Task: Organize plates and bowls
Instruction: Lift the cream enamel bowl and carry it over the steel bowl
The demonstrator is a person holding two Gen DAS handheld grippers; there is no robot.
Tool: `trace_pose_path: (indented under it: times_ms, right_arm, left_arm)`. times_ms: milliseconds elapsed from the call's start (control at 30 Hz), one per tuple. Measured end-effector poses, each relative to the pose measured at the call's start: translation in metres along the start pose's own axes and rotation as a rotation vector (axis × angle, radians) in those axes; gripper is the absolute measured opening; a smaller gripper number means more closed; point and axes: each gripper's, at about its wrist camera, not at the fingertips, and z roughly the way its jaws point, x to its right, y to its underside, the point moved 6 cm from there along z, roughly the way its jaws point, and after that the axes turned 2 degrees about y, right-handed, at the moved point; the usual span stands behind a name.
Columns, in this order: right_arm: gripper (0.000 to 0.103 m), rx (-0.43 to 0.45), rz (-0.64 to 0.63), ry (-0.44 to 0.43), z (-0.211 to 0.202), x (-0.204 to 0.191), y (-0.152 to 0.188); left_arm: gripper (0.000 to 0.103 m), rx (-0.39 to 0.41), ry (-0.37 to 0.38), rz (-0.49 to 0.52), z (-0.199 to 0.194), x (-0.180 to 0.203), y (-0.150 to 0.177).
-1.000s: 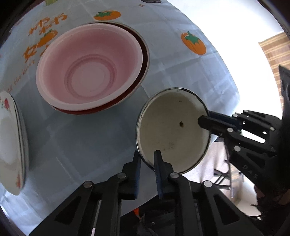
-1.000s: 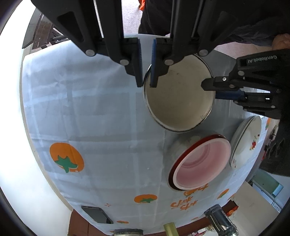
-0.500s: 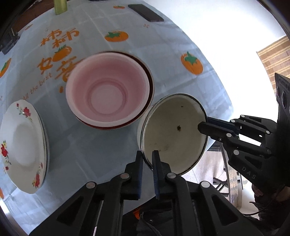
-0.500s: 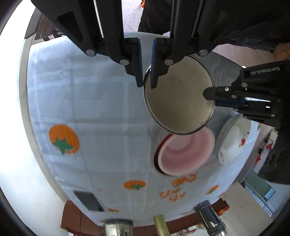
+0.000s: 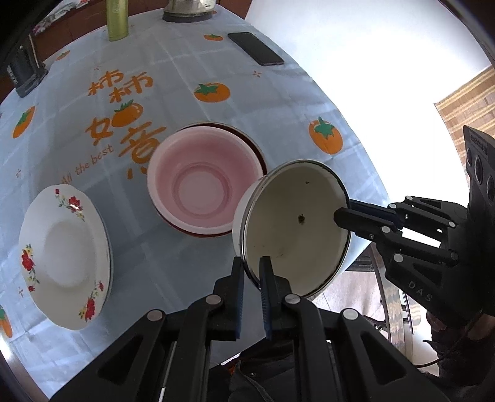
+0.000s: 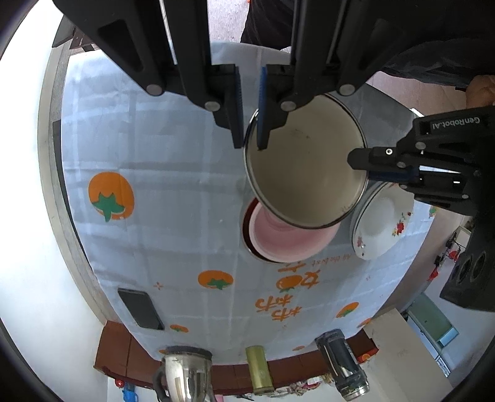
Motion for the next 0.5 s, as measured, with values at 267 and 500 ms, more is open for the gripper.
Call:
trace_pose_path:
  times_ms: [267,500]
  right_arm:
    - [0.008,0.016,-0.007,-0.004,0.005,-0.009,-0.016]
    - [0.008,0.027,-0.025,-0.010,0.009,-0.015,-0.031]
  left_arm:
    - [0.011,0.012,0.003,-0.046,-0.006,-0.016,-0.006]
    - [0.011,0.031,0.000,-0.076,-0.015,-0.027,-0.015]
